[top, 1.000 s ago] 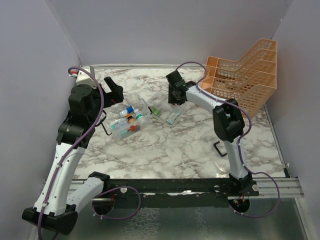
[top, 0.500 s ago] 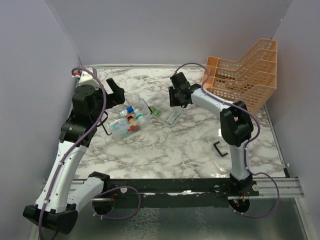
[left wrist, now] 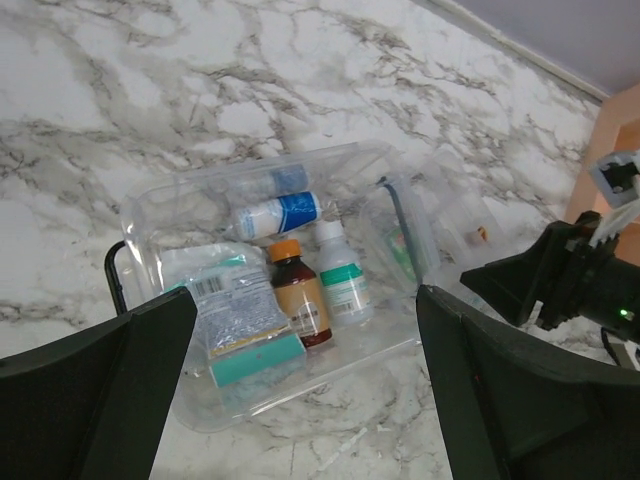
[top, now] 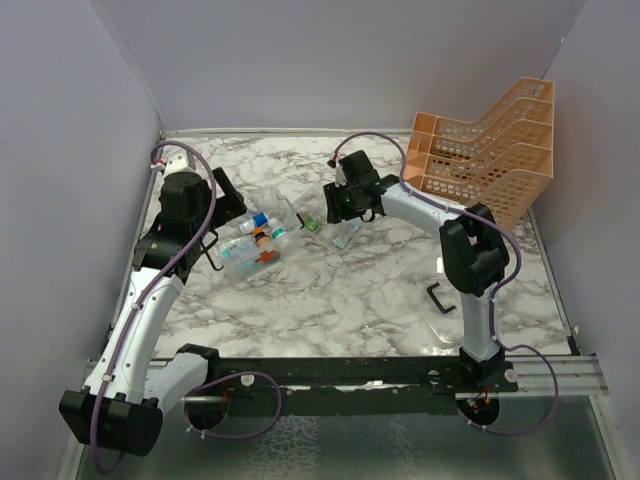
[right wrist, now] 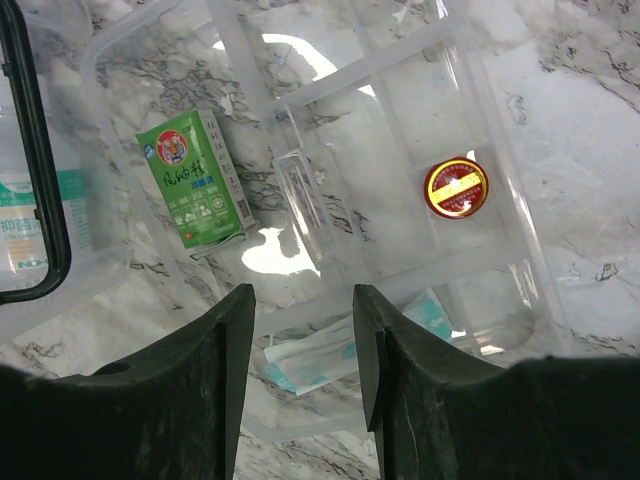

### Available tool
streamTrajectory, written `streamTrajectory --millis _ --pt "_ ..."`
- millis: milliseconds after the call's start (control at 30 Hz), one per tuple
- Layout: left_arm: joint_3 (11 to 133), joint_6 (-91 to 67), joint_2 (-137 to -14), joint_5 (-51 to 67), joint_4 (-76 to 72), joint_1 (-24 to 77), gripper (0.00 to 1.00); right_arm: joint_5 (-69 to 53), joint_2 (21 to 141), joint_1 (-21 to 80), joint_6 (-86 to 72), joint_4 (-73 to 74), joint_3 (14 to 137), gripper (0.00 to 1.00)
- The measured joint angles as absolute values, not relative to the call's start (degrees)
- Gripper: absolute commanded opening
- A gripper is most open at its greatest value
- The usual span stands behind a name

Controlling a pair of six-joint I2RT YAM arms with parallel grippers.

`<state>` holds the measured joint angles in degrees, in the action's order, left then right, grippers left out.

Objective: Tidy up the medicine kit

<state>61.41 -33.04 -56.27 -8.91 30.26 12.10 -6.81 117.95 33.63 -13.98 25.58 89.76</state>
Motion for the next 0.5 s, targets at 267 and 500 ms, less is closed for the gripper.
streamTrajectory --millis 267,500 --pt "55.9 -35.5 -56.1 -12.1 33.4 9.8 0.94 -6.9 120.2 34.7 -9.7 25.9 93.9 0.43" --pt "54.9 -36.3 -55.9 -12.5 34.6 8.4 0.95 -6.2 124.4 35.4 -5.7 27.0 97.9 0.43"
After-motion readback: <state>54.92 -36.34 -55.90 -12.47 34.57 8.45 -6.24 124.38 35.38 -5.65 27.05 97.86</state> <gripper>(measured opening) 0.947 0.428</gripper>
